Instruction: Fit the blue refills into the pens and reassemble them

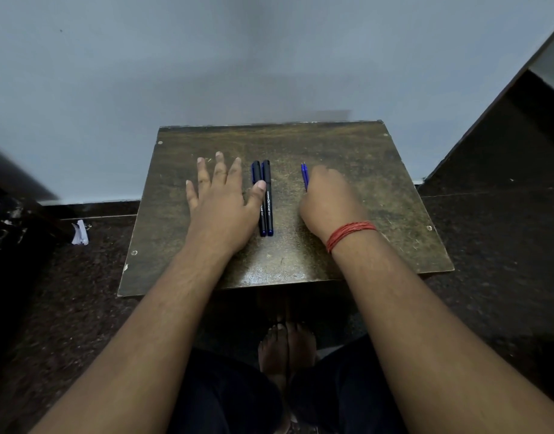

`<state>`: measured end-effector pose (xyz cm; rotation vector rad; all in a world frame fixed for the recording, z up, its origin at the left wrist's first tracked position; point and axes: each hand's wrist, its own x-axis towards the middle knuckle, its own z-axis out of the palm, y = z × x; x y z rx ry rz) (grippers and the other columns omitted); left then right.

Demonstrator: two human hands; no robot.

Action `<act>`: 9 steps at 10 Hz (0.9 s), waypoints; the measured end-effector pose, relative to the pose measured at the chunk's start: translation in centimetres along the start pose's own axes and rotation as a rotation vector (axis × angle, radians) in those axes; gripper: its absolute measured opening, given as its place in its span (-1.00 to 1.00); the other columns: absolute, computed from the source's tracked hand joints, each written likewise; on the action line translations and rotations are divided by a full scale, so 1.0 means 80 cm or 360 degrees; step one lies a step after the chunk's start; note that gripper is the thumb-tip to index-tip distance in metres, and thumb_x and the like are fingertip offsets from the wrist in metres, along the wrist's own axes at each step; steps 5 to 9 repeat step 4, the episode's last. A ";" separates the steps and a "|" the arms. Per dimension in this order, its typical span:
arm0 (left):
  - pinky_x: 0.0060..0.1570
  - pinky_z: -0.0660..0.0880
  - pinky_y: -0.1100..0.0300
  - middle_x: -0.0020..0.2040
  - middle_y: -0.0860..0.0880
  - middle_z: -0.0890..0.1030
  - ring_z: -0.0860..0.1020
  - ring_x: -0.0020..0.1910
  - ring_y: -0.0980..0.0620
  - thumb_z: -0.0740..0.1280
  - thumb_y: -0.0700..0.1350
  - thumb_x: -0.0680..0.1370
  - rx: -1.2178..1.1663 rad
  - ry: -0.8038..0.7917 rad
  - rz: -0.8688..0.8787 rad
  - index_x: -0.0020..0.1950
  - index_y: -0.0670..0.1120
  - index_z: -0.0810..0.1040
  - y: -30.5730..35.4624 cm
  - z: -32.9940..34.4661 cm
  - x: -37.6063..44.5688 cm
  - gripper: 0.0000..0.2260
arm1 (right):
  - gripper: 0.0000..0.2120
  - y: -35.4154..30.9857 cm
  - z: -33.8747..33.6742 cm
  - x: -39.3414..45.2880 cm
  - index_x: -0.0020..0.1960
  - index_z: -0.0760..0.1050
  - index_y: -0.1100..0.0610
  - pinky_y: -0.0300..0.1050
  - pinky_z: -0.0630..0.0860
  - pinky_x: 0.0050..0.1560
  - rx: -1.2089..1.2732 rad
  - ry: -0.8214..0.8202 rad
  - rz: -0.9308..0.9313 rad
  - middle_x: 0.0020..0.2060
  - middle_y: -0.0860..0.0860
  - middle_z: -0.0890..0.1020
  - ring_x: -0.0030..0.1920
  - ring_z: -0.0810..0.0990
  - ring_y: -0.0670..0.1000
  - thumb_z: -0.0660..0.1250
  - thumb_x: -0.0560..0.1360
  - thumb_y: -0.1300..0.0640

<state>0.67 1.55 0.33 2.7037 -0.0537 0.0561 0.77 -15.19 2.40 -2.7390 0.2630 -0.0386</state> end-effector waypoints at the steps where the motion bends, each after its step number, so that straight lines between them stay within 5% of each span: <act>1: 0.54 -0.20 -0.23 0.67 -0.07 -0.07 -0.25 0.62 -0.09 0.00 0.26 0.64 0.0009 -0.0010 0.0008 0.63 0.01 0.06 0.000 0.001 -0.001 -0.39 | -0.80 0.003 0.002 0.001 0.17 0.45 0.20 -0.16 0.23 -0.35 -0.0020 0.0030 -0.0008 -0.05 0.10 0.48 -0.15 0.41 0.09 0.24 0.55 0.26; 4: 0.53 -0.23 -0.23 0.67 -0.08 -0.06 -0.24 0.62 -0.11 -0.03 0.28 0.64 0.0037 0.0036 0.0049 0.64 0.00 0.04 0.000 0.002 -0.007 -0.37 | -0.62 0.022 -0.008 -0.005 0.27 0.45 0.14 0.07 0.47 0.15 -0.0018 0.0394 -0.0126 0.20 0.08 0.56 0.20 0.50 0.13 0.24 0.60 -0.09; 9: 0.53 -0.23 -0.23 0.67 -0.08 -0.06 -0.24 0.62 -0.11 -0.03 0.28 0.64 0.0037 0.0036 0.0049 0.64 0.00 0.04 0.000 0.002 -0.007 -0.37 | -0.62 0.022 -0.008 -0.005 0.27 0.45 0.14 0.07 0.47 0.15 -0.0018 0.0394 -0.0126 0.20 0.08 0.56 0.20 0.50 0.13 0.24 0.60 -0.09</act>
